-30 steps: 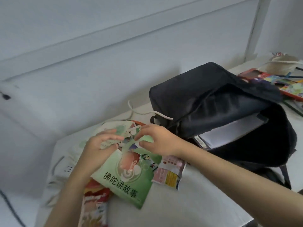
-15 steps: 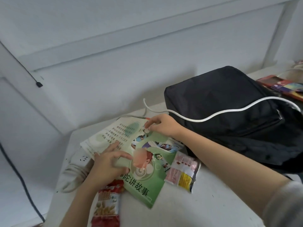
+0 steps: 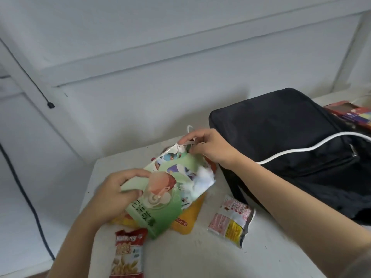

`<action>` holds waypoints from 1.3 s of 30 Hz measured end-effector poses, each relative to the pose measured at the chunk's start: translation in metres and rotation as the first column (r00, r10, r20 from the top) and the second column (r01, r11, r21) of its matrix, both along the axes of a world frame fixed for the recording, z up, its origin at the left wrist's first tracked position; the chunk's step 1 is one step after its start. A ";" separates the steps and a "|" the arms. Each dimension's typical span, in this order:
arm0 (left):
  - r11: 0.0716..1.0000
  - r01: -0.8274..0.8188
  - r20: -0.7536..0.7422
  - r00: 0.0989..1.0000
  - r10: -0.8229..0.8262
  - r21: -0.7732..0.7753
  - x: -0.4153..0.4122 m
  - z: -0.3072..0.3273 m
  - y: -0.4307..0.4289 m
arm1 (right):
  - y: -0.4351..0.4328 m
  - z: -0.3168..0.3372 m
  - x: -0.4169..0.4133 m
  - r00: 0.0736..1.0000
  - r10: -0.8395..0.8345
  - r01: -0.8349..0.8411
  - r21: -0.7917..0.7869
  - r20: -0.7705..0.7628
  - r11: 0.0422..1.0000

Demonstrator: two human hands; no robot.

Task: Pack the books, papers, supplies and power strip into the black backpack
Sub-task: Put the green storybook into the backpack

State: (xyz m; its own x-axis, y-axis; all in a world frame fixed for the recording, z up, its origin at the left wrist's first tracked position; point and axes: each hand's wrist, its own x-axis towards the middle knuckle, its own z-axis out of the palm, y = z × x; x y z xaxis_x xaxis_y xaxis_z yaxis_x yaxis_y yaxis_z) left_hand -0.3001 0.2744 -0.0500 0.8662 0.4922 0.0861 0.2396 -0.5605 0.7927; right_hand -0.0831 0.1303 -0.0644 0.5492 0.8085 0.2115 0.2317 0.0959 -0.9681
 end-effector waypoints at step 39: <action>0.817 0.485 0.165 0.875 -0.456 -0.312 0.164 0.030 -0.137 | -0.260 -0.012 0.006 0.780 -0.358 0.481 0.127 -0.513 0.867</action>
State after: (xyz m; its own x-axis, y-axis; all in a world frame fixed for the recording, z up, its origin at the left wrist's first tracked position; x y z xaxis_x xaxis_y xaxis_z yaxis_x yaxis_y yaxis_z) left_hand -0.1363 0.1378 -0.0204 0.9968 0.0376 0.0701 -0.0564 -0.2879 0.9560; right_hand -0.0772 -0.1295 -0.0759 0.9021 0.4316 0.0003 -0.1601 0.3353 -0.9284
